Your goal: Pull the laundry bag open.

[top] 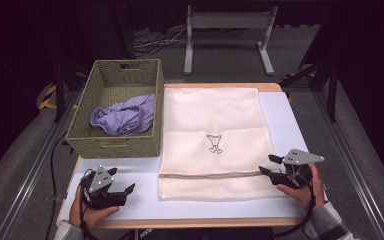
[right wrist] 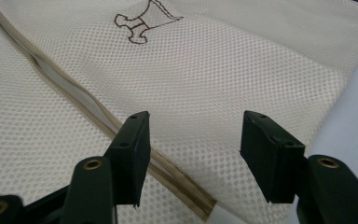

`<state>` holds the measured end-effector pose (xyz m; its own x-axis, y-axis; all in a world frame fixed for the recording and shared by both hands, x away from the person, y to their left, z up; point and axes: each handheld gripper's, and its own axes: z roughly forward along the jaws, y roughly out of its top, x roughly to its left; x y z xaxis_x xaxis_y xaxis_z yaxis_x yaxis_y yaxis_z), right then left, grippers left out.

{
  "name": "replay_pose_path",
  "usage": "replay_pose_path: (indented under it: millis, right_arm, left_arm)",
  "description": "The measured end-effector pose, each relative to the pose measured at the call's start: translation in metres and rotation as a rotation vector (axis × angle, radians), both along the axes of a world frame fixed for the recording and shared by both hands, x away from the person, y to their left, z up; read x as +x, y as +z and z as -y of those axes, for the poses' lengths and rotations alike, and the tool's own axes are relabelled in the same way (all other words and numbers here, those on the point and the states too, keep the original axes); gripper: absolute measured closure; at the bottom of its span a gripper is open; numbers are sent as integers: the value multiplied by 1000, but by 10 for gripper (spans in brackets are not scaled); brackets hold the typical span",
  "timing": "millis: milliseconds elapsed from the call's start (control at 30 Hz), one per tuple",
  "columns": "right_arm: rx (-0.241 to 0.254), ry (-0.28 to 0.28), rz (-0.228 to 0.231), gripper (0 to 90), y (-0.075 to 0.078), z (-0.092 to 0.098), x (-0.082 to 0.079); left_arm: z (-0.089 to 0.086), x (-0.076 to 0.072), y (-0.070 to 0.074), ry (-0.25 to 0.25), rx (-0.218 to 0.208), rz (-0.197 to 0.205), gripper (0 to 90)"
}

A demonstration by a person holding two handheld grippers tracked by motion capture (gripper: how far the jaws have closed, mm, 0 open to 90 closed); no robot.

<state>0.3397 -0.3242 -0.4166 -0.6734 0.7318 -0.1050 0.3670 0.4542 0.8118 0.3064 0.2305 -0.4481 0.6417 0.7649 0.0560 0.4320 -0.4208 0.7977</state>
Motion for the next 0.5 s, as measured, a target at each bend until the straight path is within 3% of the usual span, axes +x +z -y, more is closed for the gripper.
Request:
replay_pose_path:
  millis: [133, 500]
  right_arm:
    - [-1, 23, -2, 381, 0, -7, 1]
    - [-16, 61, 5, 352, 3, -22, 4]
  left_arm:
    - [0, 0, 0, 5, -12, -1, 171]
    - [2, 3, -1, -5, 3, -11, 146]
